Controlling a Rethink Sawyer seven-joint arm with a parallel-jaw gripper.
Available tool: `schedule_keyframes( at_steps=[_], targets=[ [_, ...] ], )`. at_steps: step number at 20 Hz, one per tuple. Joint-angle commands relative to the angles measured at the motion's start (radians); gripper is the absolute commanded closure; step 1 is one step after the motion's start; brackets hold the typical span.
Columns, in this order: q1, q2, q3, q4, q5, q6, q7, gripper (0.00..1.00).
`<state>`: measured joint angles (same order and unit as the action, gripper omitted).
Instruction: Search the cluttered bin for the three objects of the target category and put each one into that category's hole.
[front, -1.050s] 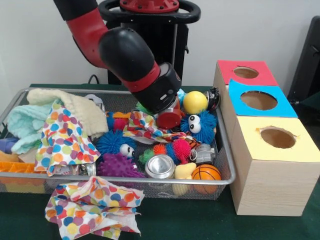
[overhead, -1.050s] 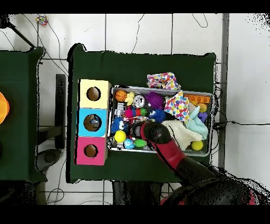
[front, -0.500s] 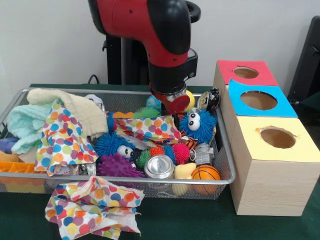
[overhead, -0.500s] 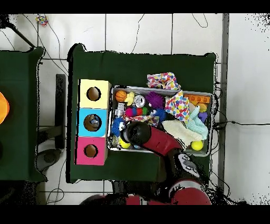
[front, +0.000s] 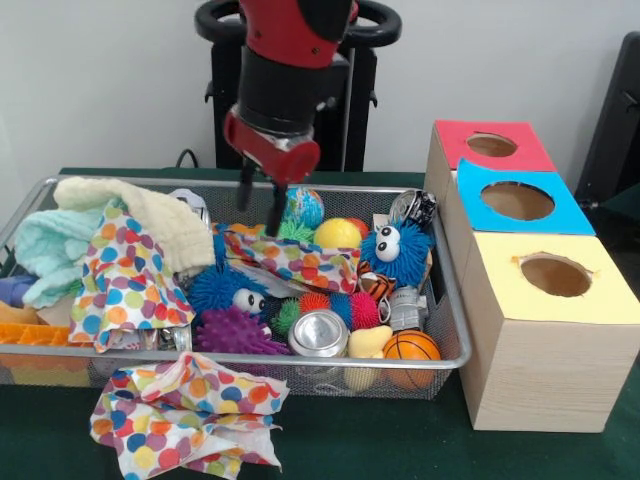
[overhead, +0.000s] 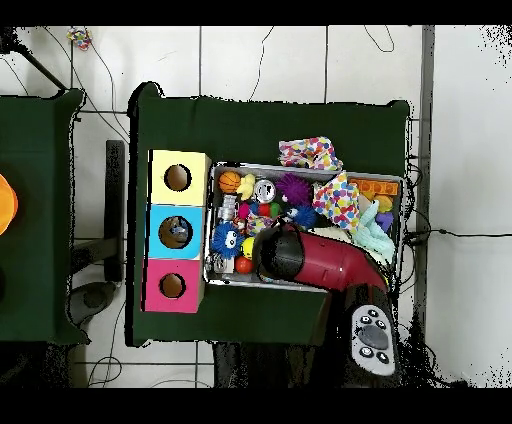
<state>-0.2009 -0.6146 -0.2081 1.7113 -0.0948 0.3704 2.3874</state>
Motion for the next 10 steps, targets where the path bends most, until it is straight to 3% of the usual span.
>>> schedule_keyframes(
  at_steps=[1, 3, 8, 10],
  targets=[
    [-0.033, -0.073, -0.043, -0.138, -0.105, -0.072, -0.048, 0.0],
    [-0.048, -0.083, -0.024, -0.126, -0.112, -0.093, -0.031, 0.0],
    [-0.033, -0.02, -0.044, -0.085, -0.137, -0.212, 0.042, 0.0],
    [-0.06, -0.016, -0.015, -0.037, -0.103, -0.188, 0.058, 0.0]
  ],
)
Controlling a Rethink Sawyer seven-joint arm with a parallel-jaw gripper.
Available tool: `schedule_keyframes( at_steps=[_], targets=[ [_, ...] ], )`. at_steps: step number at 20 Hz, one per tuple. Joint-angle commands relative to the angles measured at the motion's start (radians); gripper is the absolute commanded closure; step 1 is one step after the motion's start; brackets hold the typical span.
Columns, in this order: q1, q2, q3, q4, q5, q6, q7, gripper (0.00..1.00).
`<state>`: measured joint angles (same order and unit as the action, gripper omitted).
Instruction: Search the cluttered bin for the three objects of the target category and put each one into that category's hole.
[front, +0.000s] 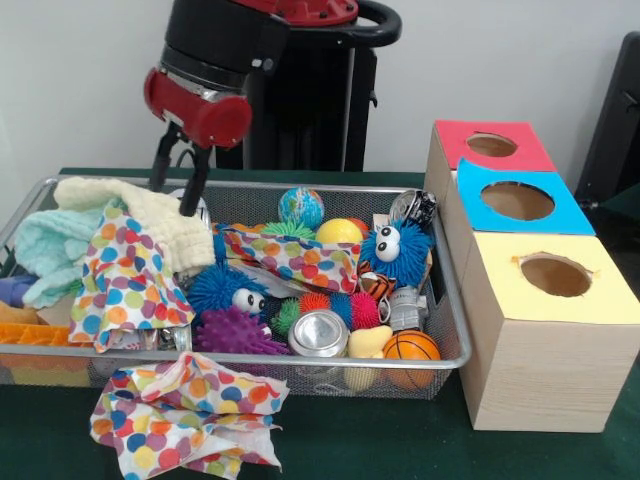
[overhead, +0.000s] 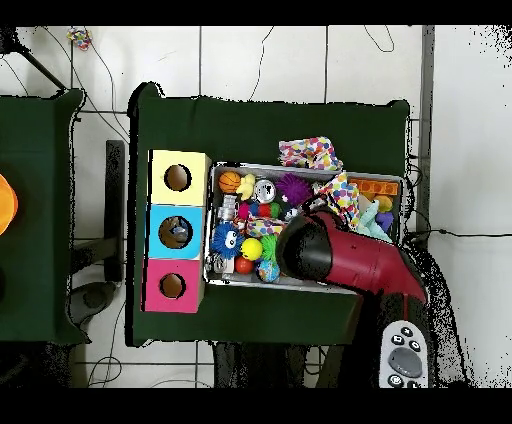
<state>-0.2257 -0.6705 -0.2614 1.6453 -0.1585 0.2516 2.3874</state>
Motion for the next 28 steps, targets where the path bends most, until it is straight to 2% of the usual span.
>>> schedule_keyframes(
  at_steps=[1, 2, 5, 8, 11, 14, 17, 23, 28],
  targets=[
    [-0.055, 0.04, 0.061, 0.057, -0.015, -0.04, 0.063, 0.0],
    [-0.103, 0.047, 0.118, 0.111, 0.053, 0.052, 0.075, 0.0],
    [-0.158, 0.063, 0.169, 0.173, 0.132, 0.149, 0.095, 0.0],
    [-0.203, 0.085, 0.197, 0.205, 0.182, 0.208, 0.091, 0.0],
    [-0.246, 0.109, 0.222, 0.208, 0.191, 0.22, 0.051, 0.0],
    [-0.287, 0.152, 0.248, 0.168, 0.178, 0.215, 0.004, 0.0],
    [-0.297, 0.181, 0.259, 0.133, 0.175, 0.233, 0.0, 0.0],
    [-0.307, 0.259, 0.263, 0.032, 0.2, 0.411, 0.007, 0.0],
    [-0.318, 0.331, 0.271, -0.013, 0.194, 0.344, 0.005, 0.0]
  ],
)
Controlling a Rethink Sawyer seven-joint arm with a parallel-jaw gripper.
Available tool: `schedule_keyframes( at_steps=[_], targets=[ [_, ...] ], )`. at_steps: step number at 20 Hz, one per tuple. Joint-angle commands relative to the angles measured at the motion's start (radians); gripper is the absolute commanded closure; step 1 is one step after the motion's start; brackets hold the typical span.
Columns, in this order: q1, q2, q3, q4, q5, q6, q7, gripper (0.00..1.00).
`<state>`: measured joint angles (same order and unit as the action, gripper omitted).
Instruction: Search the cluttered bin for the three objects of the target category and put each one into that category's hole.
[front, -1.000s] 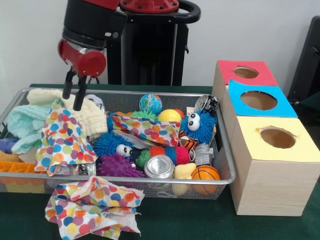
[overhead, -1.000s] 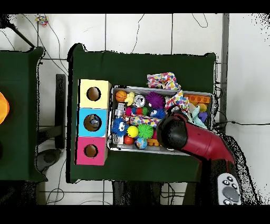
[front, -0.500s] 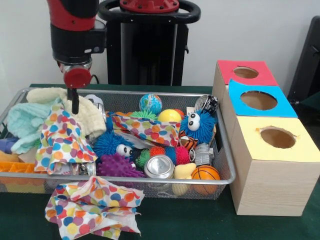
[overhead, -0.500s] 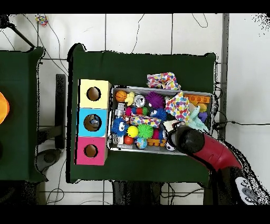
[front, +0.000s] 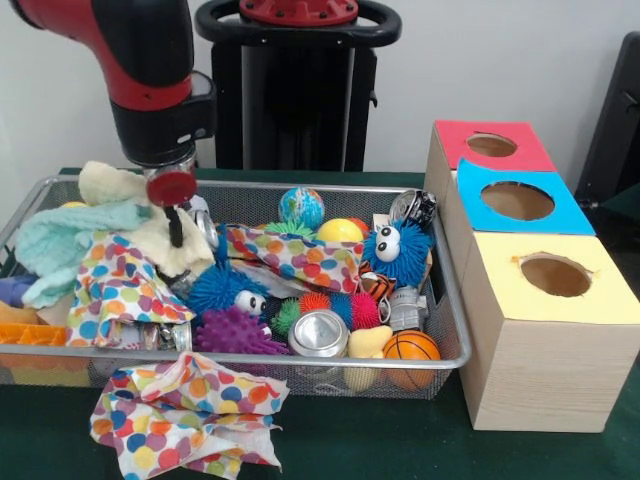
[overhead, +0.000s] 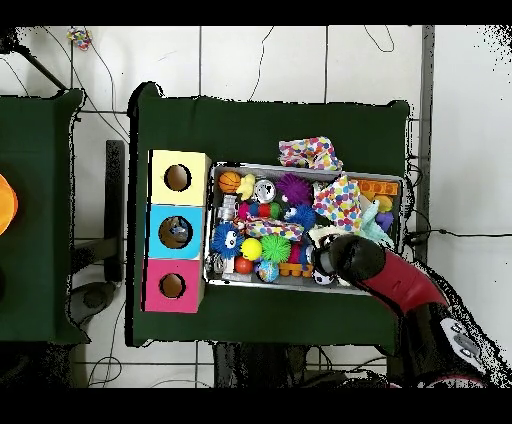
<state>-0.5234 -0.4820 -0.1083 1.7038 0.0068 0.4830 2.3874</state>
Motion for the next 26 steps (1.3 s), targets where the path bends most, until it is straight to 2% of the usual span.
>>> schedule_keyframes(
  at_steps=[1, 3, 4, 7, 9, 15, 18, 23, 26],
  targets=[
    [-0.024, 0.149, 0.123, -0.074, 0.031, 0.108, 0.005, 0.0],
    [-0.054, 0.15, 0.16, -0.034, 0.059, 0.111, 0.006, 0.0],
    [-0.089, 0.147, 0.204, 0.013, 0.09, 0.116, 0.004, 0.0],
    [-0.119, 0.164, 0.251, 0.066, 0.11, 0.046, 0.013, 0.0],
    [-0.159, 0.191, 0.304, 0.111, 0.153, 0.036, 0.024, 0.0],
    [-0.285, 0.255, 0.488, 0.235, 0.348, 0.082, 0.064, 0.0],
    [-0.363, 0.288, 0.599, 0.313, 0.473, 0.096, 0.081, 0.0],
    [-0.454, 0.354, 0.719, 0.393, 0.582, 0.026, 0.079, 0.0],
    [-0.515, 0.412, 0.807, 0.448, 0.619, -0.102, 0.096, 0.0]
  ],
)
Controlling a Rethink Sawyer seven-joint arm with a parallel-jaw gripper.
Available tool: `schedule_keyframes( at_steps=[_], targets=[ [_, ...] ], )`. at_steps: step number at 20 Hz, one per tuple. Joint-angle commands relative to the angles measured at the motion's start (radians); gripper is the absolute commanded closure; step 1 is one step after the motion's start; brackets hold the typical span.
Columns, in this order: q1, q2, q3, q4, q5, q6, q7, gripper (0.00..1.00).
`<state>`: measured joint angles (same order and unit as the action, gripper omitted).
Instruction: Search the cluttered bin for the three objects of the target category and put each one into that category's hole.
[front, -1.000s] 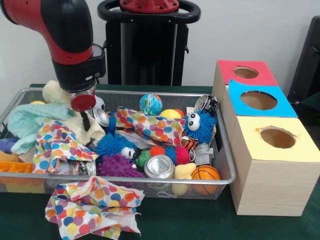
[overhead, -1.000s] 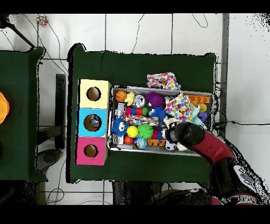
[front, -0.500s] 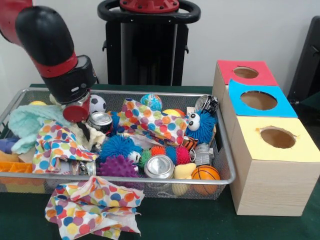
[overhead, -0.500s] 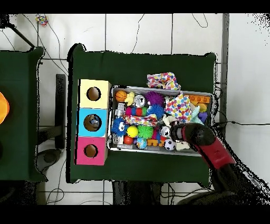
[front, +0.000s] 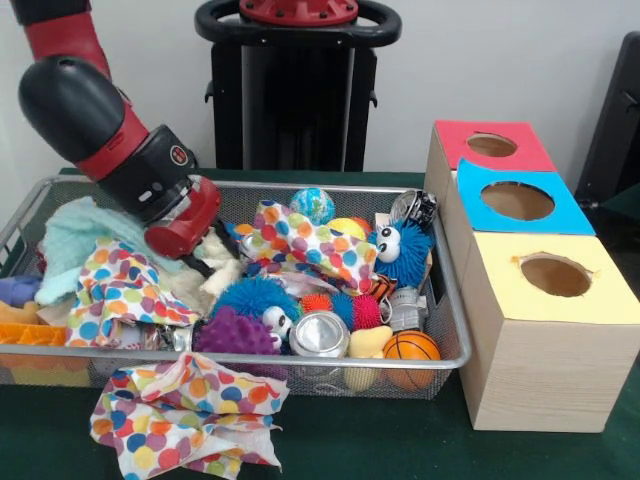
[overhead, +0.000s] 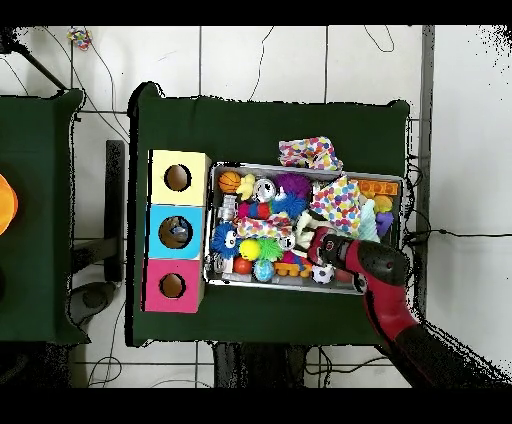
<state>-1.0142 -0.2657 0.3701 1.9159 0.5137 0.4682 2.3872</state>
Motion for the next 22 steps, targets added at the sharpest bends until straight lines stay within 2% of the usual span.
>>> schedule_keyframes(
  at_steps=[1, 4, 6, 11, 22],
  targets=[
    [-0.047, 0.223, 0.357, 0.25, 0.116, -0.132, 0.106, 0.0],
    [-0.113, 0.314, 0.433, 0.283, 0.104, -0.271, 0.14, 0.0],
    [-0.136, 0.356, 0.456, 0.285, 0.077, -0.33, 0.167, 0.0],
    [-0.159, 0.432, 0.477, 0.27, 0.035, -0.384, 0.195, 0.0],
    [-0.183, 0.492, 0.578, 0.331, 0.032, -0.51, 0.287, 0.0]
  ],
)
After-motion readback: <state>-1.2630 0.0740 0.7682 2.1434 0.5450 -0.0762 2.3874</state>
